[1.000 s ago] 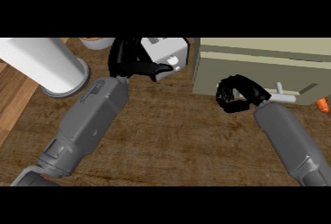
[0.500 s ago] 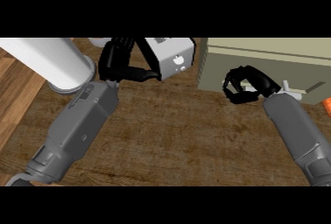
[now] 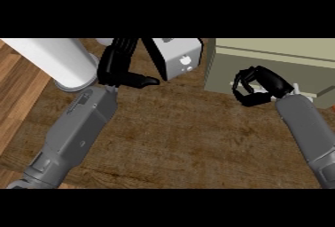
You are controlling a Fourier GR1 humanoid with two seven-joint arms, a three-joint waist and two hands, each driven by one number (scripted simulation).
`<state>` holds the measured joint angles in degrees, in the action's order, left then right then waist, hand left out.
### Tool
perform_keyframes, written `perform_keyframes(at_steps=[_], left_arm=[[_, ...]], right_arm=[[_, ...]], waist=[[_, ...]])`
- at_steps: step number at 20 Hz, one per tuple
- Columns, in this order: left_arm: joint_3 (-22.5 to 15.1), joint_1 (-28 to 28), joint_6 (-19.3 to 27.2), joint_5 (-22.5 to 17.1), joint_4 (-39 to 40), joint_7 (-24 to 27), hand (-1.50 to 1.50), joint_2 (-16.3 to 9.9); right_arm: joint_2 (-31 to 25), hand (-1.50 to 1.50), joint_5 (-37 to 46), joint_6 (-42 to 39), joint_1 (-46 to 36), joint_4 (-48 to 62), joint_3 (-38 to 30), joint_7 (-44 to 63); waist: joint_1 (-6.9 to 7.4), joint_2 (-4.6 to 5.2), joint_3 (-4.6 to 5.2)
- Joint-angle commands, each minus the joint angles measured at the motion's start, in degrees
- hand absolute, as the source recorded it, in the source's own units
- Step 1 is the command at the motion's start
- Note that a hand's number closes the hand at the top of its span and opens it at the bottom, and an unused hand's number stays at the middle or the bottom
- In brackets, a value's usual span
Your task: Pick up the cup, place it into the drawer and close the drawer
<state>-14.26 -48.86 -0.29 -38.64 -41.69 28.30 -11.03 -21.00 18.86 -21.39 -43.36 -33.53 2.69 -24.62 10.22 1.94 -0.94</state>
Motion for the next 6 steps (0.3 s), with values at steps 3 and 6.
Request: perform_keyframes(at_steps=[3,6], left_arm=[[0.2,2.1,-1.3,-0.5,-0.7,0.1,-1.5,-0.8],[0.1,2.1,-1.8,-0.5,-1.4,0.3,-1.5,-0.5]], right_arm=[[-7.5,1.5,-0.6,4.8,-9.8,1.3,-5.5,4.7],[-7.7,1.5,-1.4,3.8,-9.4,0.6,-5.8,4.9]], waist=[[2.65,0.88,0.81],[2.62,0.86,0.8]])
